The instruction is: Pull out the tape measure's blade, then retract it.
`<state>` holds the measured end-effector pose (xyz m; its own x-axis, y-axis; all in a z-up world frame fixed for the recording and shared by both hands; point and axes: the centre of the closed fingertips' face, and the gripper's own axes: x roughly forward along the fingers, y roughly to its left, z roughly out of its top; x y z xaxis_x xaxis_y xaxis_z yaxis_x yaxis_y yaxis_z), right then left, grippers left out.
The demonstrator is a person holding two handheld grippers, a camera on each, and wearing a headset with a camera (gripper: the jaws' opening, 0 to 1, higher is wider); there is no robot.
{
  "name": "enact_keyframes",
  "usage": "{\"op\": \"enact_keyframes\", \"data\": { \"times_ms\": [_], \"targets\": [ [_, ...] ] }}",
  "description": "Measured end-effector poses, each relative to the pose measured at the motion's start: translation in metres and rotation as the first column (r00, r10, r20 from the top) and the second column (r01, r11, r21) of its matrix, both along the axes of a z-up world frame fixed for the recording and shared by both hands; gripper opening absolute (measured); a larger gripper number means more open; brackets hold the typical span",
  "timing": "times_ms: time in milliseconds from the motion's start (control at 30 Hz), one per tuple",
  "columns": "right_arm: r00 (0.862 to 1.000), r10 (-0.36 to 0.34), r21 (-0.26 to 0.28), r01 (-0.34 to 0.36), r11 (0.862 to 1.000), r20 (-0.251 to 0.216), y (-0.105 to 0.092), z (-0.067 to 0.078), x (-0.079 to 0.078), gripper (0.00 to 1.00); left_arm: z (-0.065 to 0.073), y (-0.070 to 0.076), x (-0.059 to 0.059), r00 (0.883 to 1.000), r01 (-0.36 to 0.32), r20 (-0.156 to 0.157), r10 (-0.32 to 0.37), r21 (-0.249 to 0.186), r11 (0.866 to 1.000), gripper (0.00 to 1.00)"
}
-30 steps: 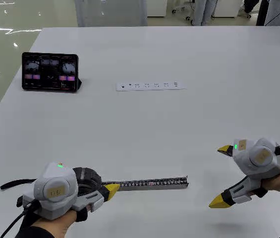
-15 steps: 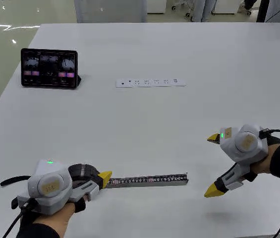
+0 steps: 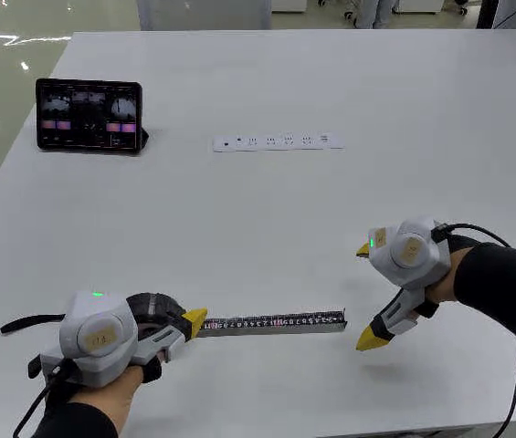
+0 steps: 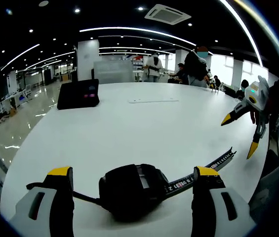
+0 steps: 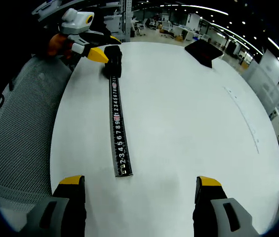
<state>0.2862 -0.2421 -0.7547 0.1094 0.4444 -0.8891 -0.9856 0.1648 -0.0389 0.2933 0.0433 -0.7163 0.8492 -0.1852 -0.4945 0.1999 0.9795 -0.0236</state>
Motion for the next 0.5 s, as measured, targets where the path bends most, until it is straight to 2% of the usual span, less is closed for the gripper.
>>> {"op": "enact_keyframes", "data": {
  "times_ms": [100,200,300,367,500],
  "targets": [
    [1.0,0.03,0.005,-0.03,1.0,-0.005,0.006,-0.005,-0.002,0.86,-0.002,0.001,-0.001,1.0,-0.01,-0.004,0.01,-0.015,1.0,0.99],
    [0.998,0.052,-0.001,-0.052,0.999,-0.023,0.009,-0.01,-0.005,0.81,-0.002,-0.001,-0.001,1.0,0.012,0.022,-0.012,0.0,1.0,0.99],
    [0.998,0.056,0.0,-0.056,0.998,-0.043,0.011,-0.015,-0.008,0.74,-0.007,-0.005,-0.004,0.999,0.032,0.031,-0.032,0.017,0.999,0.99],
    [0.997,0.058,-0.002,-0.059,0.998,-0.047,0.011,-0.016,-0.009,0.69,-0.008,-0.003,-0.004,0.999,0.023,0.028,-0.023,0.004,1.0,0.99],
    [0.996,0.081,-0.004,-0.081,0.997,-0.045,0.013,-0.016,-0.013,0.62,-0.011,0.005,-0.004,1.0,0.003,0.029,-0.003,0.01,1.0,0.99]
  ]
}}
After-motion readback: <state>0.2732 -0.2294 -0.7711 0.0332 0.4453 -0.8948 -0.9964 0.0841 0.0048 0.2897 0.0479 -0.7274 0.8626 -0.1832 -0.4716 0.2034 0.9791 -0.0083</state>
